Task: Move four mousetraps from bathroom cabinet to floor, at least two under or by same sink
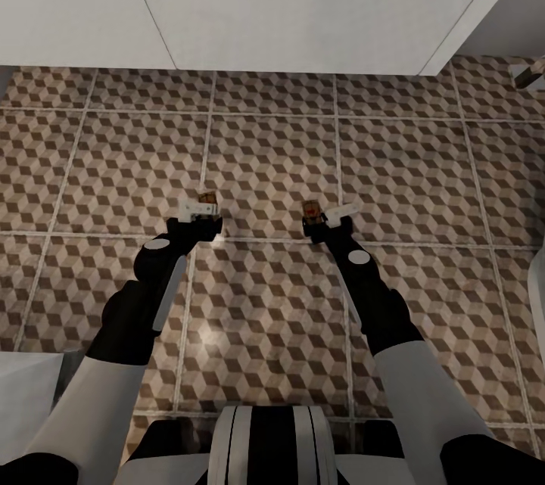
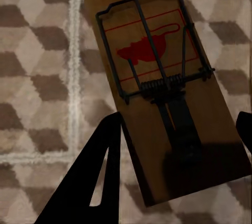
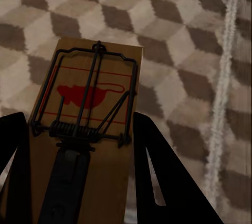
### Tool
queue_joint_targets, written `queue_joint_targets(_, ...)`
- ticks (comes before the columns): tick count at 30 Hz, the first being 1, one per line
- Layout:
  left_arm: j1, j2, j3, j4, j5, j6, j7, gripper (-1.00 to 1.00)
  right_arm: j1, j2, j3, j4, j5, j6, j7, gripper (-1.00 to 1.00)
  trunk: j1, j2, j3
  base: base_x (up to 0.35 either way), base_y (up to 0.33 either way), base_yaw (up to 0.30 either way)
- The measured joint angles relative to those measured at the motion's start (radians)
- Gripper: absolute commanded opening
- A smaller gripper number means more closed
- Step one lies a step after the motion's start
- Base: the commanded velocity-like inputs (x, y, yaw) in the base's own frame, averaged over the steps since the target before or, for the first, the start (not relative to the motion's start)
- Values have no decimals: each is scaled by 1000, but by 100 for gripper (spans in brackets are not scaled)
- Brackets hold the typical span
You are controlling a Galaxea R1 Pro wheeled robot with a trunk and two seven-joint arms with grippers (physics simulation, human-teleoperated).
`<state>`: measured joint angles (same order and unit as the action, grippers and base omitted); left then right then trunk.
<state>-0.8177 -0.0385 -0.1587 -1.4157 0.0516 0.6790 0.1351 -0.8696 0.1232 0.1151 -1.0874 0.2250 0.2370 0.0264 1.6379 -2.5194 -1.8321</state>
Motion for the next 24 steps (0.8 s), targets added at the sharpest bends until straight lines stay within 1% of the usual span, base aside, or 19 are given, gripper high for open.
queue_joint_targets(5,-5,-10,0,23,-2,21,1,-100,-3,1,0,0,-1,3,-23,-100,0,0,0,0,0,0)
queue_joint_targets(10,-10,-18,1,31,-4,22,2,-100,-21,1,3,0,-3,7,-22,-100,0,0,0,0,0,0)
queue_joint_targets(13,-10,-20,1,22,-5,22,1,-100,-22,0,7,-19,-3,4,-22,-100,0,0,0,0,0,0)
queue_joint_targets(18,-10,-17,-1,-17,-5,22,-1,-100,-23,2,9,-95,-3,12,-24,-100,0,0,0,0,0,0)
queue_joint_targets(24,-10,-15,-4,-33,-5,23,-1,-100,-22,1,8,-111,-3,15,-25,-100,0,0,0,0,0,0)
